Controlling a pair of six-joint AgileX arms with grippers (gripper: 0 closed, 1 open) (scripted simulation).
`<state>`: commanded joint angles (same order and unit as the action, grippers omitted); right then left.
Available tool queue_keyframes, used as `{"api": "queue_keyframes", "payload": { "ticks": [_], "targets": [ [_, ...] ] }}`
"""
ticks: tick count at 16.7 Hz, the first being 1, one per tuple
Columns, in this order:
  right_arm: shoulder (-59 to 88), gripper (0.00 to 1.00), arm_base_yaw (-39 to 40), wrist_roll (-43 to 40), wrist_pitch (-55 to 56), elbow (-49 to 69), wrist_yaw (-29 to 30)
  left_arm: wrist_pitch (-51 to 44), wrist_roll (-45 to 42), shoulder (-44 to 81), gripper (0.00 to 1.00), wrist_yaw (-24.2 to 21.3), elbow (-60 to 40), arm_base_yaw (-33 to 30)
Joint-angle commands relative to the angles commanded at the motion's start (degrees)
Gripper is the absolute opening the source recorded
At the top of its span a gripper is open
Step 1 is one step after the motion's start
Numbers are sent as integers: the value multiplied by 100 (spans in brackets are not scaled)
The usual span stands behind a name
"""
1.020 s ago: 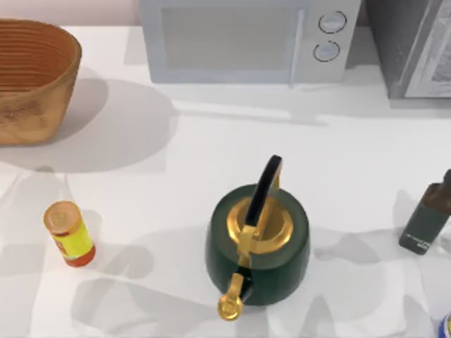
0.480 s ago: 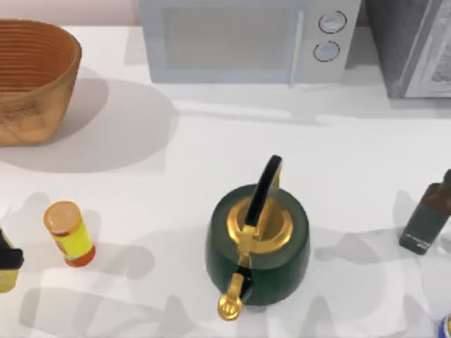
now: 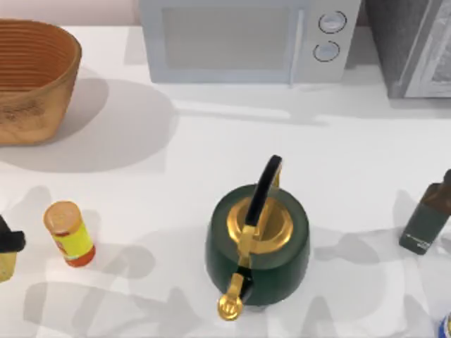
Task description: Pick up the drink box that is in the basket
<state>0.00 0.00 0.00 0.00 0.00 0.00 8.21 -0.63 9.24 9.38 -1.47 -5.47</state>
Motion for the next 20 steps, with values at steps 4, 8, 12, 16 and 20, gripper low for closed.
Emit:
{"api": "queue_keyframes", "payload": {
  "ticks": [4, 8, 12, 16, 20],
  "targets": [
    [0, 100, 0, 0, 0, 0, 0, 1243, -96, 1386, 0, 1746, -251, -839],
    [0, 100, 0, 0, 0, 0, 0, 2523, -187, 2826, 0, 3610, -490, -1720],
    [0, 100, 0, 0, 0, 0, 0, 3561, -260, 3973, 0, 5004, -688, -2433],
    [0, 100, 0, 0, 0, 0, 0, 4116, -298, 4594, 0, 5749, -793, -2815],
    [0, 100, 0, 0, 0, 0, 0, 4146, -300, 4630, 0, 5787, -798, -2836]
  ]
}}
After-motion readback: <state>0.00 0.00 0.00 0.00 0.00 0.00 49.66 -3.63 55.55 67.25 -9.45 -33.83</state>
